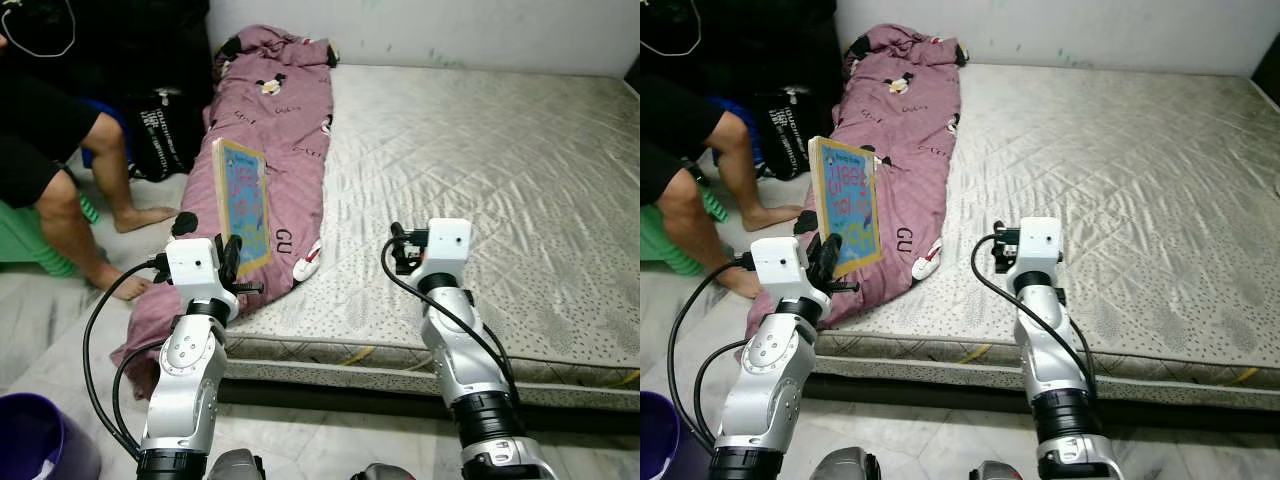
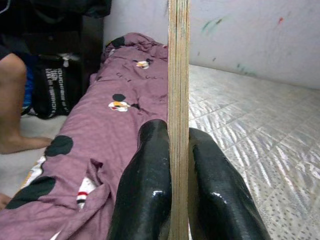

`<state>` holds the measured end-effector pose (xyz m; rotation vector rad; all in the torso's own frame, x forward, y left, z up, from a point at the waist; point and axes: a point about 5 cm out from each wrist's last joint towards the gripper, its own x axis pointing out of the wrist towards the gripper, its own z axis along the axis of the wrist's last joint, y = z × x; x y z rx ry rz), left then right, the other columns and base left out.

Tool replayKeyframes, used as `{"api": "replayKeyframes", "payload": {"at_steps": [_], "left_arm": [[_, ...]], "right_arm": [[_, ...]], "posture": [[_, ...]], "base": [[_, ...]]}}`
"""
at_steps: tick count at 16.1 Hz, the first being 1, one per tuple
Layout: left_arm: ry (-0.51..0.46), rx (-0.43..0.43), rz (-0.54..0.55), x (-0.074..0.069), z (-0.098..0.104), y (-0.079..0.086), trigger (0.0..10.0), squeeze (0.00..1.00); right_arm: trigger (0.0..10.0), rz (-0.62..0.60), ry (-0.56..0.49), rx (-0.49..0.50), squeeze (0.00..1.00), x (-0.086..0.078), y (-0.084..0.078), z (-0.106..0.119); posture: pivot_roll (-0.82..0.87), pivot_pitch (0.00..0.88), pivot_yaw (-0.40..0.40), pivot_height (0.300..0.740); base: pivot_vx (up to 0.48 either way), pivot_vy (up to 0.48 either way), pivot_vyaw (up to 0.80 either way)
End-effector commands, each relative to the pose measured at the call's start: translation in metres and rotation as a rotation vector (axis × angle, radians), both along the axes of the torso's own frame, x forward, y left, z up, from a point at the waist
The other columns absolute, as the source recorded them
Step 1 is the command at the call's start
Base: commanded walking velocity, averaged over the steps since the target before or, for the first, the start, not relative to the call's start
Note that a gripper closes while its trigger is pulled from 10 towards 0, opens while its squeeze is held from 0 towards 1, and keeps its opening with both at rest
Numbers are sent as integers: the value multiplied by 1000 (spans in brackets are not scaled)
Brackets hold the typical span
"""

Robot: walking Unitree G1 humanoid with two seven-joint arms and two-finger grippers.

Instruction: Clean up the room

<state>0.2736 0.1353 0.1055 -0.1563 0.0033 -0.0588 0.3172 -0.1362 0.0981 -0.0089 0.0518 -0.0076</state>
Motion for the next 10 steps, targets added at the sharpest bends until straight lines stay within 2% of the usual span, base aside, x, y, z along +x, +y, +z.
{"api": "replayKeyframes", "payload": {"at_steps": [1,3,5,7,9,10], "left_arm": [[-49,-4,-6,1,11,0,10000,0],[-48,-6,-10,1,12,0,10000,0],[-43,-9,-12,0,11,0,10000,0],[-44,-10,-12,0,12,0,10000,0],[-44,-12,-11,1,12,0,10000,0],[-44,-13,-11,1,12,0,10000,0]], "right_arm": [[10000,12,-3,-3,0,0,2,3],[10000,15,-1,-5,0,0,2,3],[10000,16,1,-4,0,0,3,2],[10000,17,4,-5,0,-1,3,3],[10000,20,5,-7,0,0,3,3],[10000,22,5,-9,0,0,4,3]], "posture": [[31,0,2,740],[30,0,2,740],[29,0,2,740],[29,0,1,740],[29,0,1,740],[29,0,1,740]], "base": [[0,0,0],[0,-257,0],[0,0,0],[0,-289,0],[0,0,0],[0,-304,0]]}}
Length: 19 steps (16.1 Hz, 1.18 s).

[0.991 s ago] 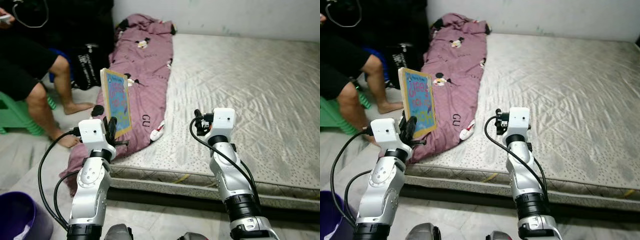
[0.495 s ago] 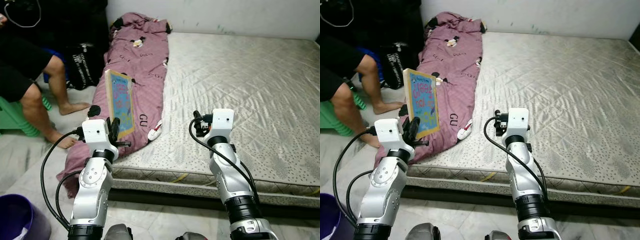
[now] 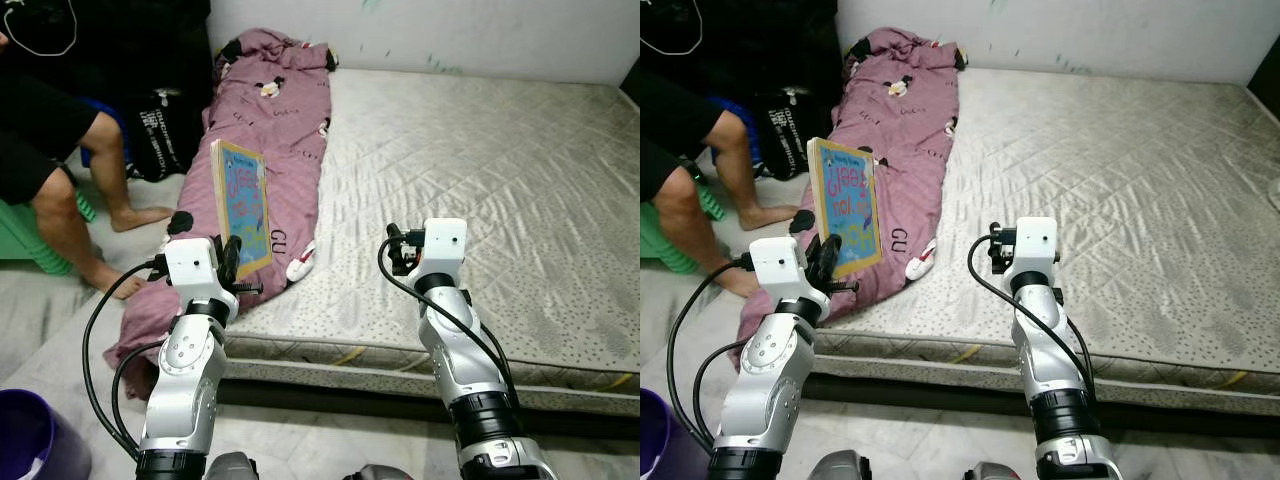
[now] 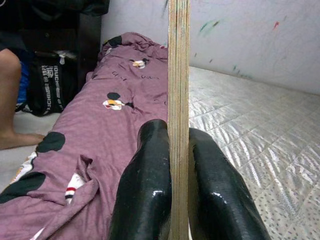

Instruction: Clean up the room

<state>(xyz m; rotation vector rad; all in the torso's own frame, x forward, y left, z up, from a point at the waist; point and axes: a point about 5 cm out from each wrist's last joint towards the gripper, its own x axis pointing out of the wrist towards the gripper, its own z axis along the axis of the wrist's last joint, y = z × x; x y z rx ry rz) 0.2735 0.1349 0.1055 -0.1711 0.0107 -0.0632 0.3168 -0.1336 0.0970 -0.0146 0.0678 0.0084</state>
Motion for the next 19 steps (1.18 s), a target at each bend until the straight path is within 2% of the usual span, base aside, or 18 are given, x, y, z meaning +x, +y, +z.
{"api": "replayKeyframes", "payload": {"at_steps": [1,8,14,19], "left_arm": [[-51,1,-6,1,12,1,10000,0],[-52,1,-13,3,12,0,10000,0],[-51,0,-16,3,12,-2,10000,0],[-54,-11,-13,4,12,-2,10000,0]], "right_arm": [[10000,7,-10,-4,0,1,1,4],[10000,13,-9,-8,0,2,3,4],[10000,18,-9,-15,0,2,2,4],[10000,21,-7,-18,0,3,2,4]], "posture": [[29,0,2,740],[28,0,3,740],[27,0,-2,740],[26,0,-4,740]], "base": [[0,-360,0],[0,-318,0],[0,0,0],[0,-172,0]]}}
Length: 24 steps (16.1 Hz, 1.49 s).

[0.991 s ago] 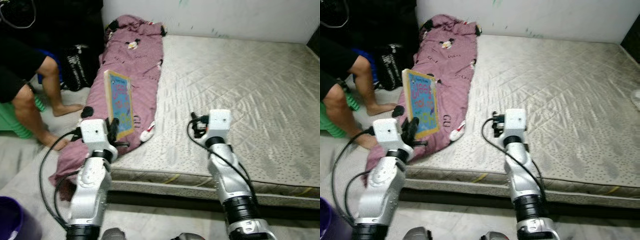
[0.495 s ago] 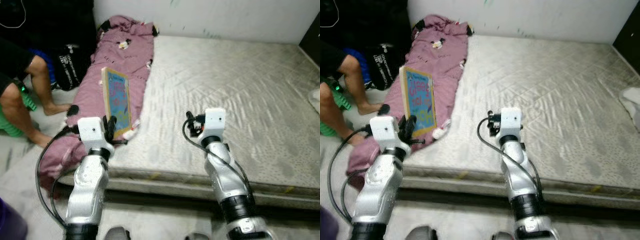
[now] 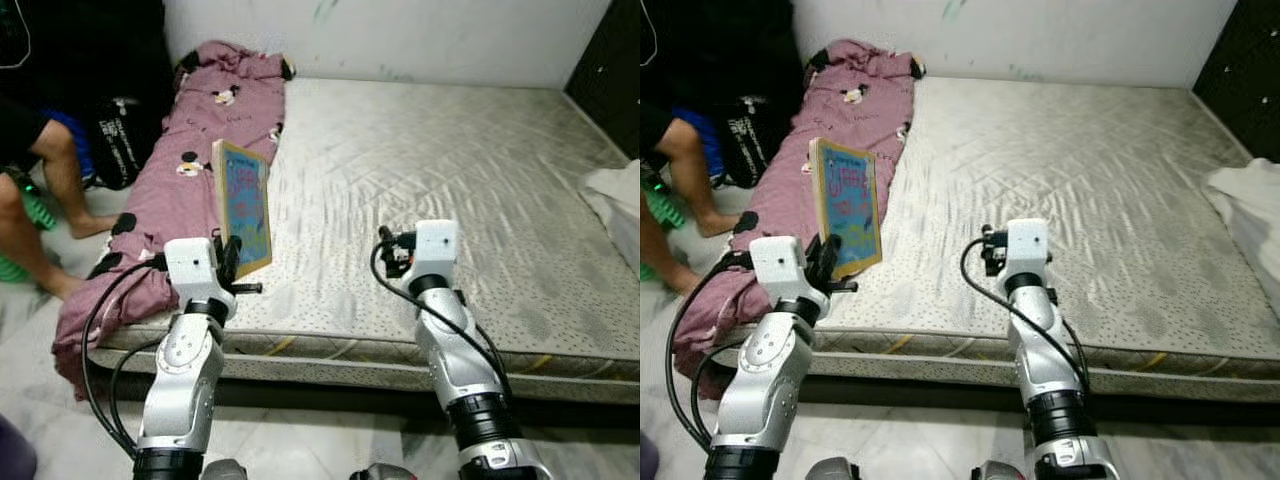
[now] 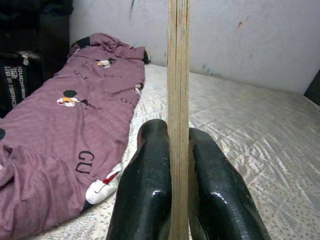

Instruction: Clean up the room

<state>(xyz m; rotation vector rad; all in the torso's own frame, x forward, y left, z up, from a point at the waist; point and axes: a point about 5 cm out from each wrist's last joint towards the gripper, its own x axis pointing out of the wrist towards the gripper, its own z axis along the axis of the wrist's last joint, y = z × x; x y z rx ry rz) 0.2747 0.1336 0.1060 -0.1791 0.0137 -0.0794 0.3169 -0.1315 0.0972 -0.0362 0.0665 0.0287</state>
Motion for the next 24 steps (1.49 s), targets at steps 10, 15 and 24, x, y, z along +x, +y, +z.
{"api": "replayKeyframes", "payload": {"at_steps": [10,15,24], "left_arm": [[-63,-16,1,3,13,-1,10000,0],[-65,-16,2,3,13,-1,10000,0],[-101,-19,-3,4,16,-1,10000,0]], "right_arm": [[10000,1,-4,0,0,3,0,4],[10000,3,-4,-3,0,4,0,4],[10000,6,-3,-3,0,5,0,4]], "posture": [[24,0,-4,740],[23,0,-5,740],[22,0,-7,740]], "base": [[0,-222,0],[0,-480,0],[0,-41,0]]}}
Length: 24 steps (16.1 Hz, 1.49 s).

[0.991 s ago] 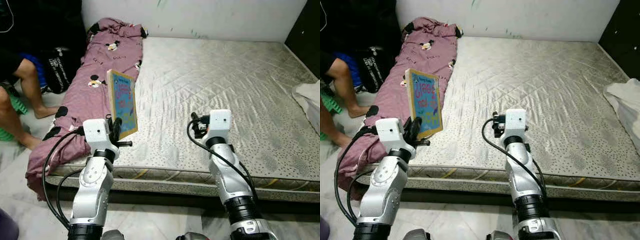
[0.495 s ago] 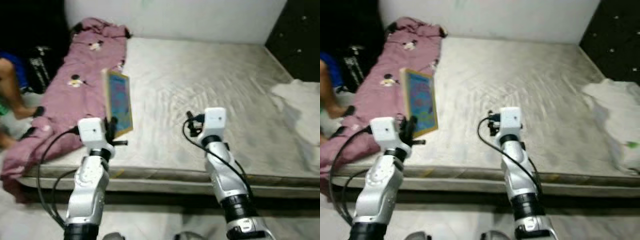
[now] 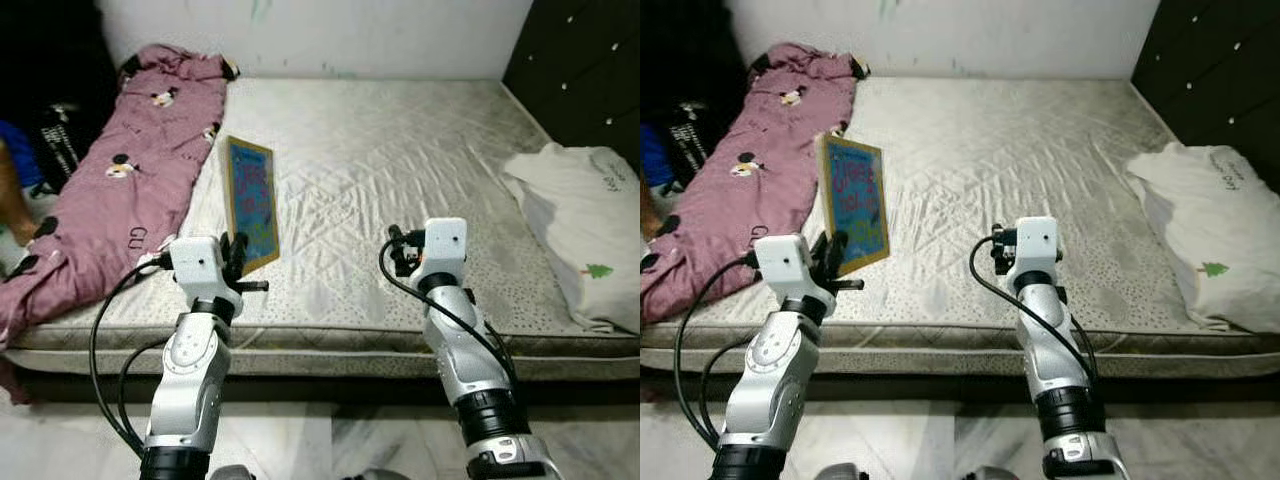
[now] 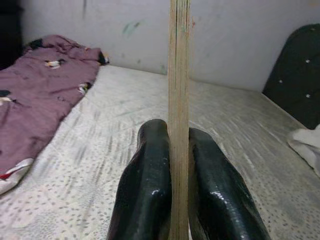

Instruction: Clean up the room

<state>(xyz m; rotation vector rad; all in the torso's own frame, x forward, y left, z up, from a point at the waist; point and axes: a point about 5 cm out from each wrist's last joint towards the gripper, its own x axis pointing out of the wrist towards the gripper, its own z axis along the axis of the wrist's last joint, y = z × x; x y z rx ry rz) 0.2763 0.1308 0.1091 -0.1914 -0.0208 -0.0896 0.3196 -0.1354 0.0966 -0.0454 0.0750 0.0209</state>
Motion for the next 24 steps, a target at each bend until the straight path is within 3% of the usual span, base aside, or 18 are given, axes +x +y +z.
{"api": "replayKeyframes", "payload": {"at_steps": [1,12,19,24], "left_arm": [[-74,-8,-3,2,14,1,10000,0],[-78,-19,-12,3,13,0,10000,0],[-38,25,31,8,10,5,10000,0],[-53,58,-3,8,10,4,10000,0]], "right_arm": [[10000,12,-11,10,0,3,4,4],[10000,22,-14,5,0,4,6,4],[10000,18,-2,20,0,5,6,2],[10000,14,-3,14,0,6,5,2]], "posture": [[22,0,-5,740],[23,0,-7,740],[23,0,-7,740],[26,0,-5,740]], "base": [[251,0,0],[325,0,0],[0,0,0],[0,0,-605]]}}
